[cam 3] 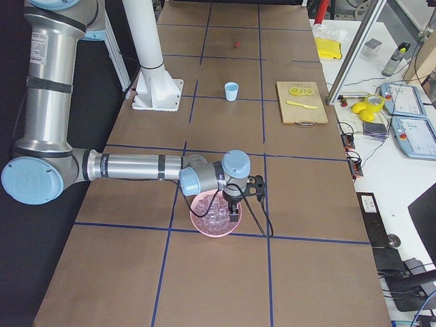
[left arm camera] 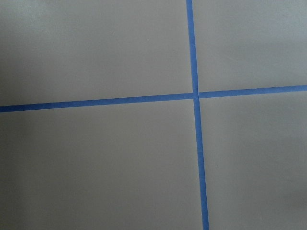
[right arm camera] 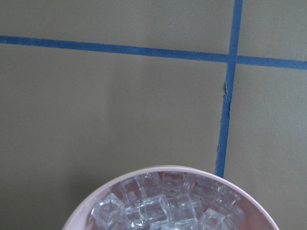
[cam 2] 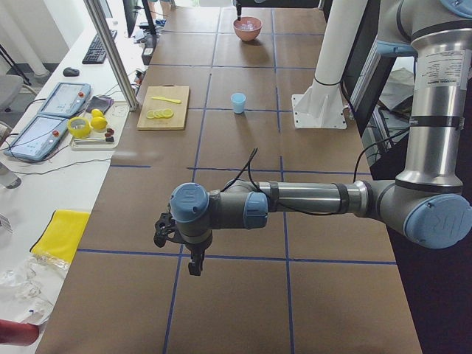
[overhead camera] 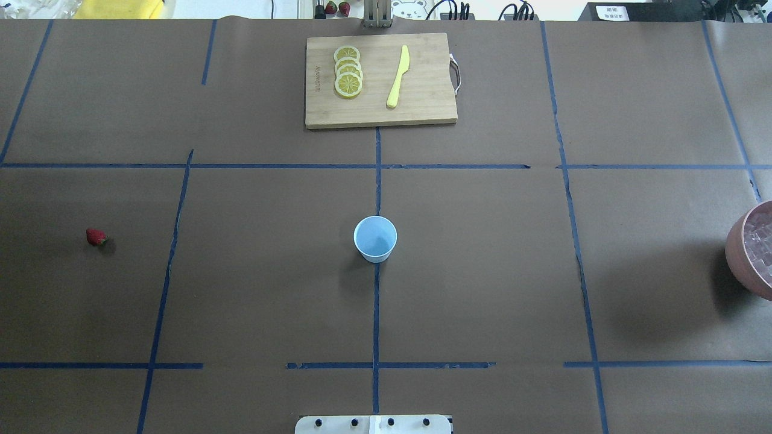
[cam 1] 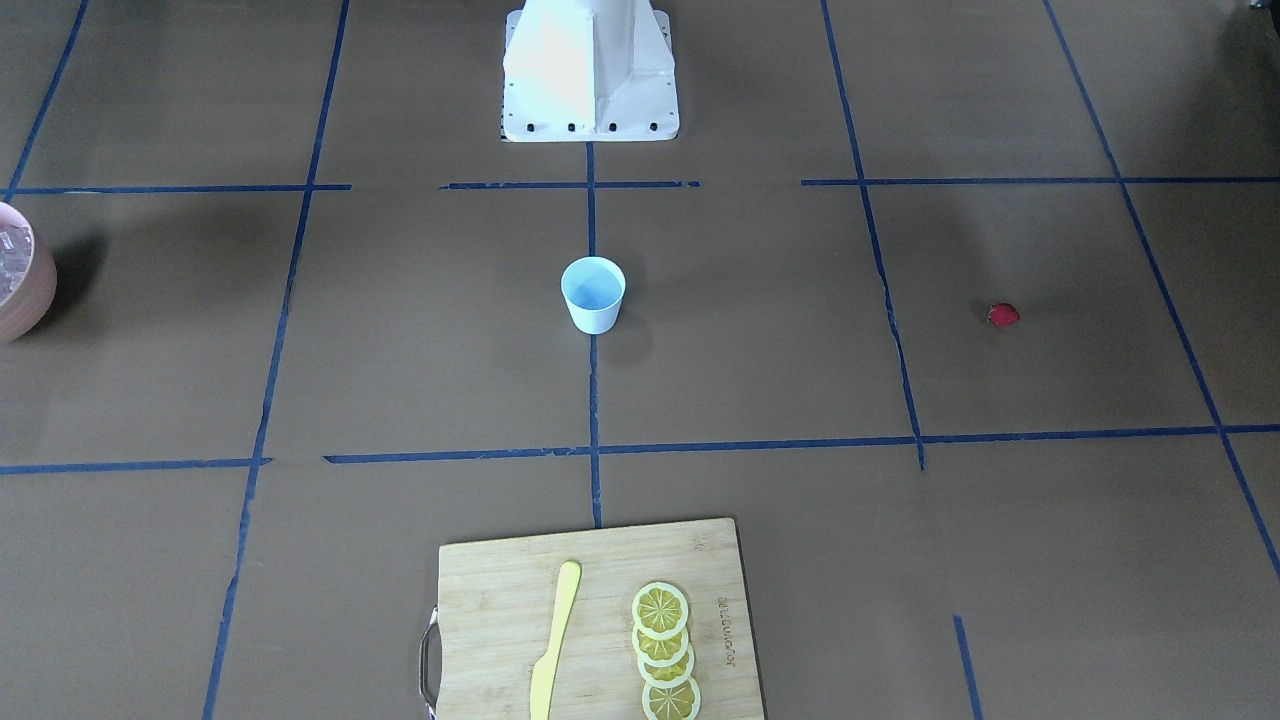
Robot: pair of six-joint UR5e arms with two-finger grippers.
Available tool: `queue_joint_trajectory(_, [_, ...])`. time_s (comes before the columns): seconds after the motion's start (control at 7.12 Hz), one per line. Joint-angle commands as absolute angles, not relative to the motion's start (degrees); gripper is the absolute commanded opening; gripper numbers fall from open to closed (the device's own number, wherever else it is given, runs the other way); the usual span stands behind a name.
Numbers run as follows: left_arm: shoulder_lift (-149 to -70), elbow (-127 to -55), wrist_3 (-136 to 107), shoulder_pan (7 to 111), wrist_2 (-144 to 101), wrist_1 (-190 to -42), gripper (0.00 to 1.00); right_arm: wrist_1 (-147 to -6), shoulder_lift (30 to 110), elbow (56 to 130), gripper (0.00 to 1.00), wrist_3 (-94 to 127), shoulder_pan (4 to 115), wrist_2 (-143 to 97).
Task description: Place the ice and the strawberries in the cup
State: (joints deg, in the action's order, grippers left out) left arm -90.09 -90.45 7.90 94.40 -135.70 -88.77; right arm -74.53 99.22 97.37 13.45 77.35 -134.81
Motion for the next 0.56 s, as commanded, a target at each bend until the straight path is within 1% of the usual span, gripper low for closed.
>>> queue_joint_trajectory(0.0, [-90.1,-90.4,7.9,94.4,-135.6,-88.8,1.0,-74.6,99.3,97.3,0.8,14.0,75.9,-134.0])
queue_joint_trajectory(0.28, [-90.1,-90.4,8.1,94.4,-135.6,-88.8,1.0,-74.6,99.4,97.0,0.75,13.9,74.8,-134.0])
queue_joint_trajectory(0.42, [-90.1,-90.4,8.2,94.4,-135.6,-88.8,1.0,-74.7,99.8,97.0,0.7,13.9,74.4,-134.0])
